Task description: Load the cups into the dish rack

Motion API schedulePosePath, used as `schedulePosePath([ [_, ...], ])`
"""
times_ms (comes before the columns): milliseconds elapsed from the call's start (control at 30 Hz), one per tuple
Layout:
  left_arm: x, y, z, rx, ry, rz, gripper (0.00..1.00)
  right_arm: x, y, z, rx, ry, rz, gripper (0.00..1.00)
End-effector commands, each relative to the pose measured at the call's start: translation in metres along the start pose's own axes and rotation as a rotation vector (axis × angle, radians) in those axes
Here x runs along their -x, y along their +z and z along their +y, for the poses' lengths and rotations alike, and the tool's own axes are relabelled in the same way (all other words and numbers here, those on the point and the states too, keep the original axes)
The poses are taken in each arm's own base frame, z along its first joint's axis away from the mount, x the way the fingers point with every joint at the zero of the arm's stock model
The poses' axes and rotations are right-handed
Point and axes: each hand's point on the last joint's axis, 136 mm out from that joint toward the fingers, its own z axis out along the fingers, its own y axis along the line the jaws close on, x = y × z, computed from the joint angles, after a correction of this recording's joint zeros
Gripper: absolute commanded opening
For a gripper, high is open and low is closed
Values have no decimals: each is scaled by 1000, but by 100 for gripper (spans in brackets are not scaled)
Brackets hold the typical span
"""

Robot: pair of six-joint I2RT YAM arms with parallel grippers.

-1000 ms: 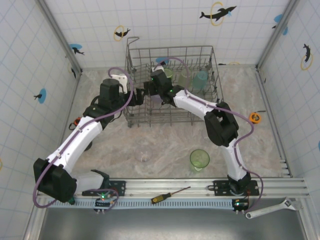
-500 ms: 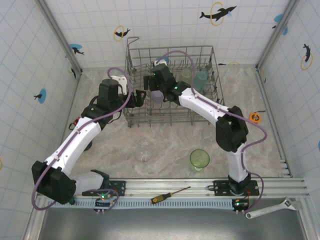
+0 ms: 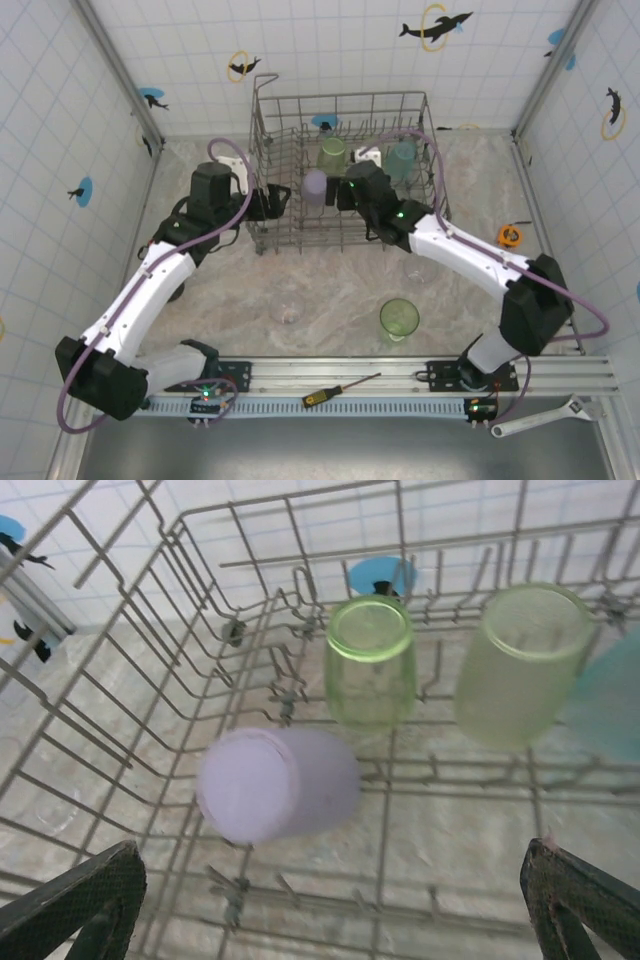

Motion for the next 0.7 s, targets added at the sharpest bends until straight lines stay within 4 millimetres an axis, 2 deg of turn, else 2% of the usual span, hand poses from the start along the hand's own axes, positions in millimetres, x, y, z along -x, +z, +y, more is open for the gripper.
schedulePosePath([
  [0,-18,-1,-9,7,-23,49,98,18,-30,-18,-31,78,-79,100],
  [100,-27,3,-20,3,-22,76,98,16,-47,-32,-56,97,-78,100],
  [267,-42,6,-51,-25,18,101,98,7,-66,-55,-100,90,-46,100],
  [467,-59,1,-79,-84,20,149,98,-4,-91,-87,-128,122,-53,100],
  [667,-89,0,-111,-136,90,207,98,-16,-104,-112,-141,149,-37,100],
])
